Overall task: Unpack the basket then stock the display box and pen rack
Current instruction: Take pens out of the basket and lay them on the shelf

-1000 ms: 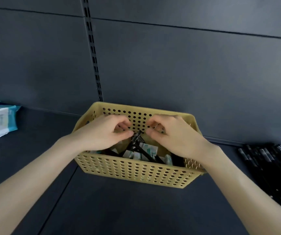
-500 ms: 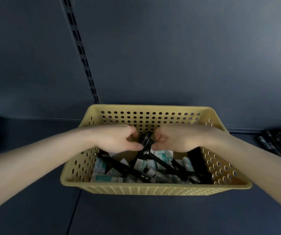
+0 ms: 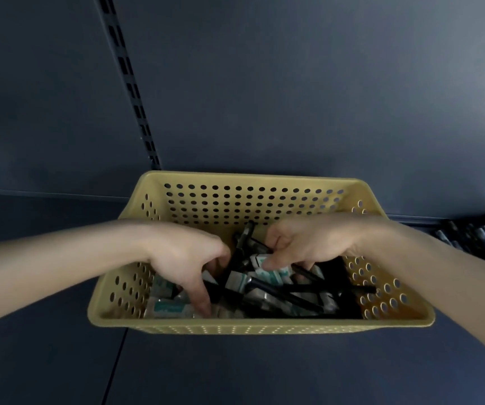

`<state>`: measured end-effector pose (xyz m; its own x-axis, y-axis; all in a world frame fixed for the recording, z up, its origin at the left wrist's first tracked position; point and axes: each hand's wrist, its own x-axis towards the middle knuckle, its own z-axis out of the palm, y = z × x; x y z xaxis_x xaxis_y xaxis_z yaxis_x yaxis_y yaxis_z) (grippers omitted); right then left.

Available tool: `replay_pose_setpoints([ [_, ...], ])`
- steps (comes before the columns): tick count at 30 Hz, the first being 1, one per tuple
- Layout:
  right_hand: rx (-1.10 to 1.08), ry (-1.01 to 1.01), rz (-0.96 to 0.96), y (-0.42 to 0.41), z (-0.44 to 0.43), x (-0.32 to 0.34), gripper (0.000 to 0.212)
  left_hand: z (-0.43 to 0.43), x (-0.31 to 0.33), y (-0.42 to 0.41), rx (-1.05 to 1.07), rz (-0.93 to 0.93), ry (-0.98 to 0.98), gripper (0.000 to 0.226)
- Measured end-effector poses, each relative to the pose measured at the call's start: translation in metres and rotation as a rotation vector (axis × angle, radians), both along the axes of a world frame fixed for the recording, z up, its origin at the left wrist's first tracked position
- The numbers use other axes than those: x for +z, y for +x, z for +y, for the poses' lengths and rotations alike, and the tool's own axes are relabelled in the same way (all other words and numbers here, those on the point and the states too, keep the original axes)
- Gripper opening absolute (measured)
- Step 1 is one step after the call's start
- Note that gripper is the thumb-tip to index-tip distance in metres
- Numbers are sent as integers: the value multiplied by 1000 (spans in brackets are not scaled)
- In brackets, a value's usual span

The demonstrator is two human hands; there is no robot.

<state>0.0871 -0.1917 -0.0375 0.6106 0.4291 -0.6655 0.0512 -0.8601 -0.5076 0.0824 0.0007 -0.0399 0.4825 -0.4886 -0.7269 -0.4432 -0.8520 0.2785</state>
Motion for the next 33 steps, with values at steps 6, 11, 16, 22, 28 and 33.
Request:
replay_pose_setpoints([
  [6,-108,40,-26,0,-4,5,26,9,9,-3,35,-74,-92,6],
  [11,-107,1,-171,2,-13,10,15,18,17,0,168,-178,-187,17],
  [16,-71,8,-78,-5,-18,14,34,10,7,-7,364,-68,-236,14],
  [22,45,-177,-135,-19,-10,7,42,-7,-4,-23,325,-110,-115,22],
  [28,104,-232,-154,-38,-6,8,39,-2,-5,-47,324,-15,-108,26],
  [33,171,-224,-94,-51,-3,11,29,3,-2,-63,293,27,-65,25],
])
